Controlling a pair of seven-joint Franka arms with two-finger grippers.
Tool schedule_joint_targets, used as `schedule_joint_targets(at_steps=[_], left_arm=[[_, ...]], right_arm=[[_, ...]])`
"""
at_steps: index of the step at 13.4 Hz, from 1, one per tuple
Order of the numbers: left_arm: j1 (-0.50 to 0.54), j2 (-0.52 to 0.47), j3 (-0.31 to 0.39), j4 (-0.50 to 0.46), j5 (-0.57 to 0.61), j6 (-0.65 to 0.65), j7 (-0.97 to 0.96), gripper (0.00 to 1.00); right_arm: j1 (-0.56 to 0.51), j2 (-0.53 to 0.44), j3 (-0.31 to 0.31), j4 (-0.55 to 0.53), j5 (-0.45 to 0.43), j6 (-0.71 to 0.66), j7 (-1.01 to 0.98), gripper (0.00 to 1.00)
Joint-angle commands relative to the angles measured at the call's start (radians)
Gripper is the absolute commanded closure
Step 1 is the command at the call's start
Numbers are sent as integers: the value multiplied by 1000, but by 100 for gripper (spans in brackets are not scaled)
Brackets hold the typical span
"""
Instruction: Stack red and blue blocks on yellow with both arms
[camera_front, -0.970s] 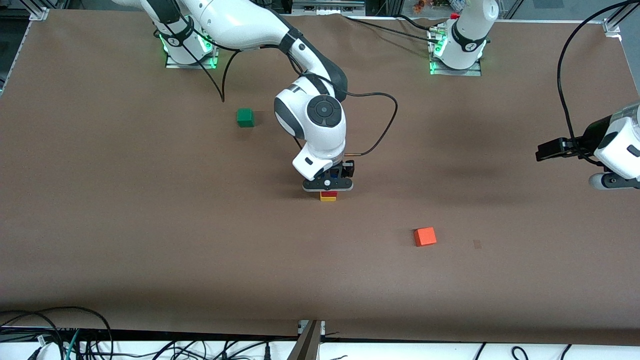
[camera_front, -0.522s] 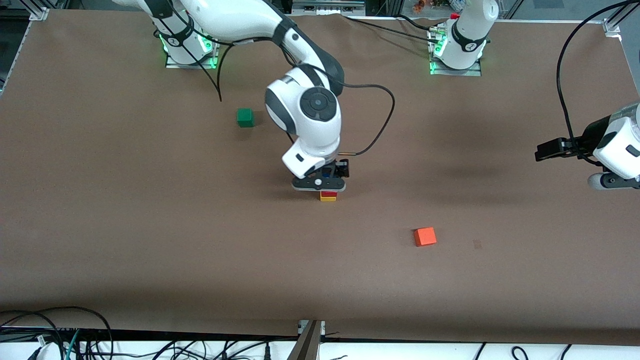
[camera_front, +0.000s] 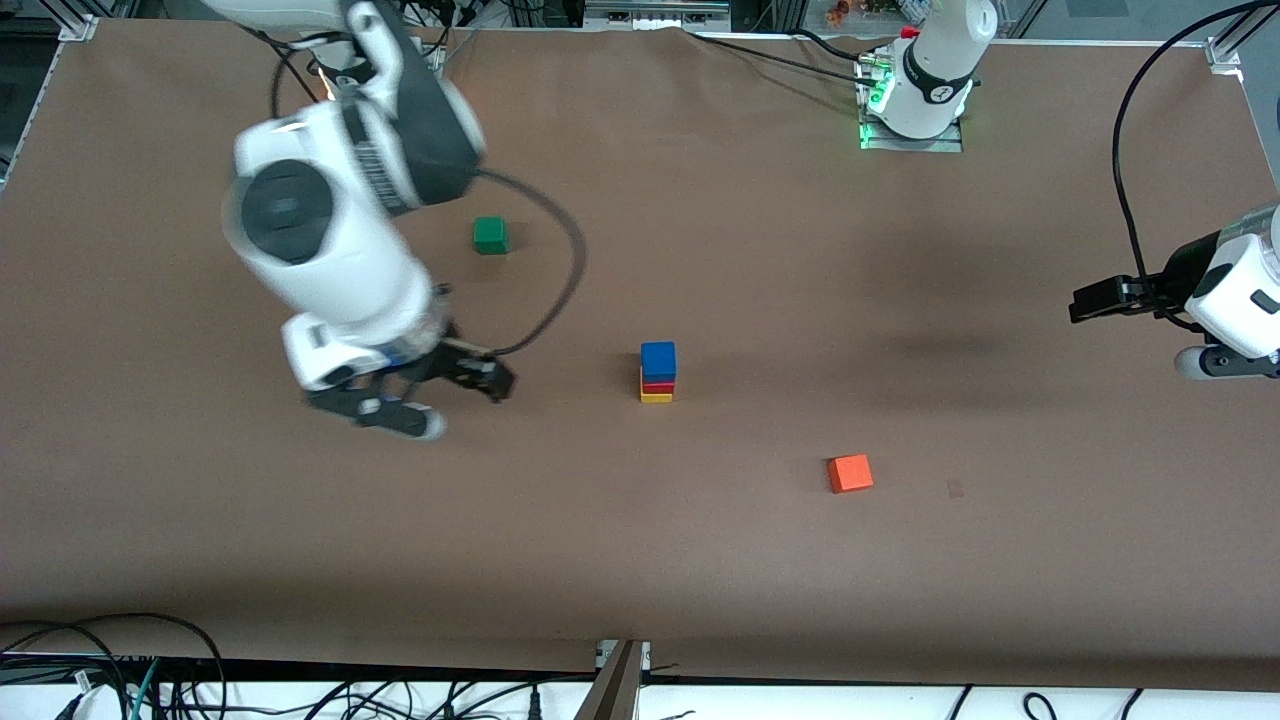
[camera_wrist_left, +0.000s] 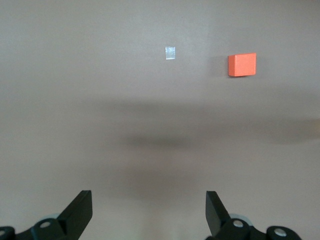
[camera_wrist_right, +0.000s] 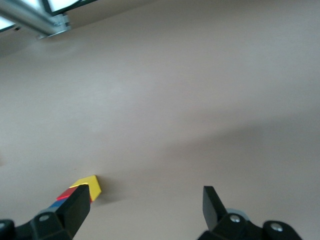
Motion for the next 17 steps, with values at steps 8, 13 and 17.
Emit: schedule_joint_targets(at_steps=[8,13,17], left_arm=[[-4,-4,0,-2,-20,7,-1,0],[-7,-4,-2,-2,-20,7,-4,0],[-9,-4,-2,-2,-20,7,-2,0]], right_arm=[[-205,-529,-14,-588,-41,-34,-335,0],[-472,-596,194,-642,-81,-63,-472,0],[-541,-597,265,-634,-125,-86,-536,0]])
